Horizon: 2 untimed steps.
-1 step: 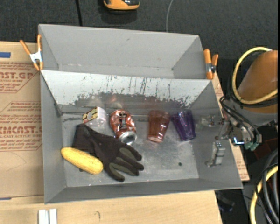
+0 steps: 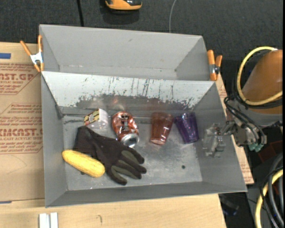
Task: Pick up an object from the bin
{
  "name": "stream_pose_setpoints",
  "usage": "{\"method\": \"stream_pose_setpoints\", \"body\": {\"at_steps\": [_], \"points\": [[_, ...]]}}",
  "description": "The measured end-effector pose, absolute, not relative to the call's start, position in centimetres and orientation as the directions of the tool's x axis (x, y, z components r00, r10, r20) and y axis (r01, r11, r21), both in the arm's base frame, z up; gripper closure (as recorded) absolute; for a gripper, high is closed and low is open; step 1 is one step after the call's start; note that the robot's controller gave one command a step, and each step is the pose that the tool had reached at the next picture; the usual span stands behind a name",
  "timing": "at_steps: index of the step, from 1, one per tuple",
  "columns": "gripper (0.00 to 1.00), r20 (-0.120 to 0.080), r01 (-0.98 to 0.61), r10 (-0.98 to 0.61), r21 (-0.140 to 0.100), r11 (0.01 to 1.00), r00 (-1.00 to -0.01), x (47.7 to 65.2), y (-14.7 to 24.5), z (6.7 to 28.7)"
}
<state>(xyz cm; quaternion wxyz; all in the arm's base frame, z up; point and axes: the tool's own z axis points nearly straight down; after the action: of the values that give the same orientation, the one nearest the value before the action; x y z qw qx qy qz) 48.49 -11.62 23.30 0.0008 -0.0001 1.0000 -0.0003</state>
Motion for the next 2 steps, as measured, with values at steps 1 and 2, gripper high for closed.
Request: {"method": "stream_pose_setpoints", "body": {"at_steps": [1,2], "points": [[0.00,-0.002,0.000,0.000,-0.001,1.000,-1.000,48.49,-11.62,23.30],[0.00,-0.002,0.000,0.000,-0.001,1.000,-1.000,48.49,-11.61,23.30]]}}
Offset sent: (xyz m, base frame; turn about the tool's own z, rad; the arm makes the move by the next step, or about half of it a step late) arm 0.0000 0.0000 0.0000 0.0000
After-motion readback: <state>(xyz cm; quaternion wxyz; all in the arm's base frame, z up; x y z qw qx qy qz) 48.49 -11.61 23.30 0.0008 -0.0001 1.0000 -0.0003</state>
